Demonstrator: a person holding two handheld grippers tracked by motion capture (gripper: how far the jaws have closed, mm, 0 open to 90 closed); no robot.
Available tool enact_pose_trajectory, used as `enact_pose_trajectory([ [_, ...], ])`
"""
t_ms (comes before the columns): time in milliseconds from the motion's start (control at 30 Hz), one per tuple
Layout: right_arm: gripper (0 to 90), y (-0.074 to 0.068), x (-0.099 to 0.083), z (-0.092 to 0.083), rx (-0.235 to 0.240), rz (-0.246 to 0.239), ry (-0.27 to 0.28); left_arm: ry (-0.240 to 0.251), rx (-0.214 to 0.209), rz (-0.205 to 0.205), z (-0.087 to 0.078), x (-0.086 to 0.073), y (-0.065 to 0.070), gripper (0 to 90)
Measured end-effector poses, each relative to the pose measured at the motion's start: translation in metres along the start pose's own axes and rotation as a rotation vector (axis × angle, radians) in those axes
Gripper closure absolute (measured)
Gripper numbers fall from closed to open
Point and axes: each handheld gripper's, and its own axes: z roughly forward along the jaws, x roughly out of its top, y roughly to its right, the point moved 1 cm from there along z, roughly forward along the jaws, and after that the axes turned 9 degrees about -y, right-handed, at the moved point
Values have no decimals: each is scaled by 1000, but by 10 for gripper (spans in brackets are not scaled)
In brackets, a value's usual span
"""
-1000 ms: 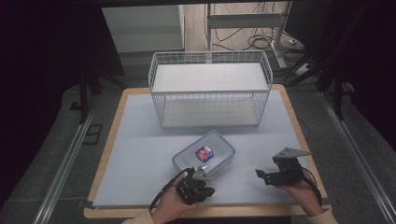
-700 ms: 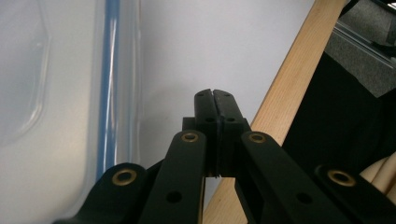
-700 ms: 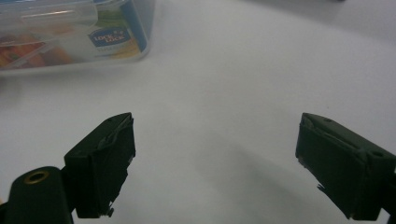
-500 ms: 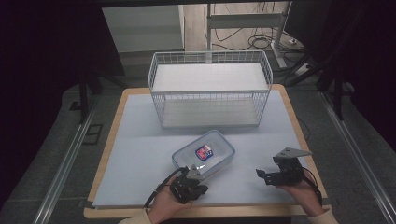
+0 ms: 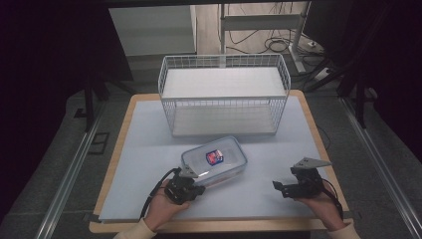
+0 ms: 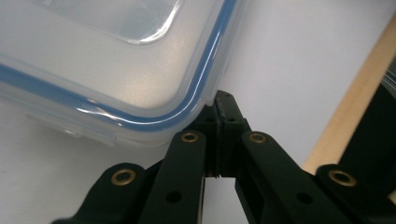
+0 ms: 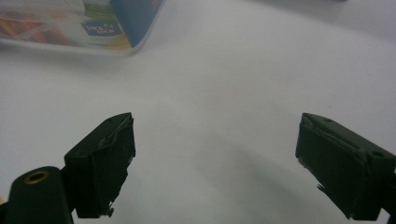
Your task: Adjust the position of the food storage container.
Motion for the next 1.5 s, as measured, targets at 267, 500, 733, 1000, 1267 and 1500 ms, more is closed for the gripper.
enact_pose_trajectory([
  [267,118,1,0,0,3,-2,-4,10,-1,-36,-2,0,-14,899],
  [500,117,2,0,0,2,-3,-2,20,7,-81,-7,-2,-30,899],
  [733,117,1,0,0,3,-3,-4,25,22,-96,-10,-2,-38,899],
  [1000,117,2,0,1,1,-5,-7,39,30,-114,-12,-1,-46,899],
  [1267,118,1,0,1,2,-6,-11,51,28,-122,-14,-2,-48,899],
  [1500,117,2,0,0,2,-9,-2,101,4,-118,-32,-7,-41,896],
])
